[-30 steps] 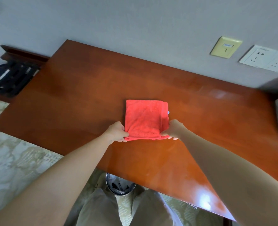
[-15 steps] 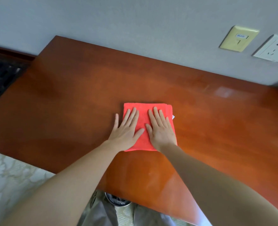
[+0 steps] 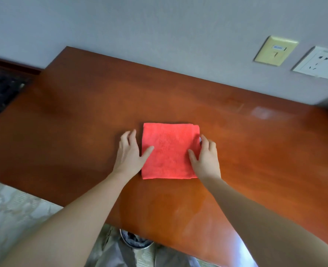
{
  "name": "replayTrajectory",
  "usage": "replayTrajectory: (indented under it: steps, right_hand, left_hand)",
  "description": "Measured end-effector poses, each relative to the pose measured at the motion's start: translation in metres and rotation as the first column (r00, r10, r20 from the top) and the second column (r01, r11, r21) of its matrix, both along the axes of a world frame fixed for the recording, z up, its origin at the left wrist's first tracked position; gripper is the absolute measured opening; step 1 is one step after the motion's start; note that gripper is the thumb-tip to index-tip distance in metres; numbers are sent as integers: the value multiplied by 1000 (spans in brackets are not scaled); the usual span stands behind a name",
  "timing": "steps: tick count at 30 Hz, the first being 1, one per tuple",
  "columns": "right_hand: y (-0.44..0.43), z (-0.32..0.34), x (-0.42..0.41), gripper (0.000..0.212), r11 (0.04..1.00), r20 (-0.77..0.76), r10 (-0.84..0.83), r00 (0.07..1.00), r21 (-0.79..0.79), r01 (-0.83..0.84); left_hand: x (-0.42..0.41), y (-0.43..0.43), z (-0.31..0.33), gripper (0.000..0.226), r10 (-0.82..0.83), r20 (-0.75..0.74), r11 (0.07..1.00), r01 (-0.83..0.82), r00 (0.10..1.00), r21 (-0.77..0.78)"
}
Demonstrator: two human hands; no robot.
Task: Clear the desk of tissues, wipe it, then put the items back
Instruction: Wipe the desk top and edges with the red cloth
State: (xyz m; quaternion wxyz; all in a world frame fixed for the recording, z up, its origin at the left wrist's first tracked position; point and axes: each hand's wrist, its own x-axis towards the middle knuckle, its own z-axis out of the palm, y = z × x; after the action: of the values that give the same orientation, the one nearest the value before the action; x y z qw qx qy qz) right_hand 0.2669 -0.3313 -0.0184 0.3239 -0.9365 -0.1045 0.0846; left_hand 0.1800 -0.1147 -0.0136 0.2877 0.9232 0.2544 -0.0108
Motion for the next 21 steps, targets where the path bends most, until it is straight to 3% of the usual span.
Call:
replayTrajectory:
  steps: [3, 6, 9, 13, 21]
  right_hand:
    - [3, 13, -1, 50, 991, -212, -105, 972, -103, 84]
    - [16, 28, 6, 60, 976, -437, -199, 877, -170, 136]
    - [22, 34, 10, 57, 975, -535, -190, 823, -200, 95]
    - [23, 36, 13, 55, 985, -566, -157, 810, -153, 84]
    - [1, 45, 7, 40, 946, -736, -98, 670, 140, 292]
  left_hand:
    - [-1, 0, 2, 59, 148, -78, 989, -149, 986, -6]
    - [6, -3, 7, 54, 137, -226, 980, -165, 964, -110]
    - [10, -10, 19, 43, 89, -387, 974, -162, 918, -161]
    - [9, -13, 23, 44, 161, -379, 866, -314, 911, -389]
    - [-11, -31, 45, 28, 211, -287, 697, -350, 934, -626]
